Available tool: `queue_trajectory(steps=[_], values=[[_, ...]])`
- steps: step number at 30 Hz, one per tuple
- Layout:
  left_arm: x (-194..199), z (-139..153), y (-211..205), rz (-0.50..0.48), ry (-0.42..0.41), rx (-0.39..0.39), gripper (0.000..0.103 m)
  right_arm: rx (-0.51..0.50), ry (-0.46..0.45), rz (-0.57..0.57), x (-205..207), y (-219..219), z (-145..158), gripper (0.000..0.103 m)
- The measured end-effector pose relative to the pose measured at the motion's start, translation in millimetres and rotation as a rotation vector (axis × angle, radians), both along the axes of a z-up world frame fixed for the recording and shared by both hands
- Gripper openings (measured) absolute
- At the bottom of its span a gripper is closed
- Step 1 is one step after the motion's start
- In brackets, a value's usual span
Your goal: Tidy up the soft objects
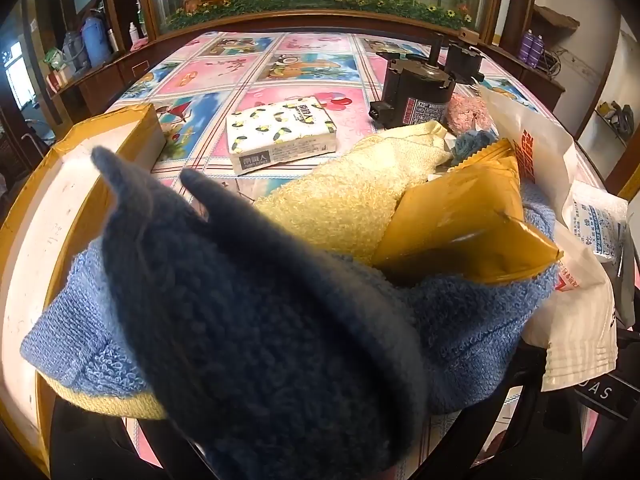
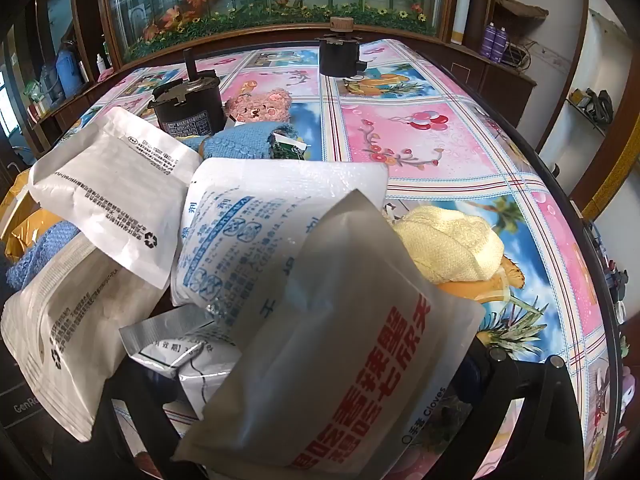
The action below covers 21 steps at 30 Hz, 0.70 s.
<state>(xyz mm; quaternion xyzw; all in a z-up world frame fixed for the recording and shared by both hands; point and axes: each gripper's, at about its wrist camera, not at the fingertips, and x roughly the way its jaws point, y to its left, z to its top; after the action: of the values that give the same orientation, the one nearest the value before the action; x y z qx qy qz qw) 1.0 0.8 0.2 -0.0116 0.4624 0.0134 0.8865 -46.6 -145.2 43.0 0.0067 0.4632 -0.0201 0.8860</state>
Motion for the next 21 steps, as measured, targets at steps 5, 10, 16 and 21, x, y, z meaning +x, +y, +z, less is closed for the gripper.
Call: queue_trajectory(steps=[5, 10, 16, 21], values=[[-3, 1, -3, 0.005, -0.016, 0.005, 0.103, 0.002, -0.002, 0.0, 0, 0, 0, 0.103], [-12, 0, -7, -0.077, 0.011, 0.006, 0.103, 0.001, -0.003, 0.0, 0, 0, 0, 0.103], [-20, 1, -11, -0.075, 0.019, 0.005, 0.103, 0.001, -0.003, 0.0, 0, 0, 0, 0.103], [-20, 3, -11, -0.125, 0.065, -0.005, 0.102, 0.001, -0.003, 0.0, 0, 1, -1, 0.103]])
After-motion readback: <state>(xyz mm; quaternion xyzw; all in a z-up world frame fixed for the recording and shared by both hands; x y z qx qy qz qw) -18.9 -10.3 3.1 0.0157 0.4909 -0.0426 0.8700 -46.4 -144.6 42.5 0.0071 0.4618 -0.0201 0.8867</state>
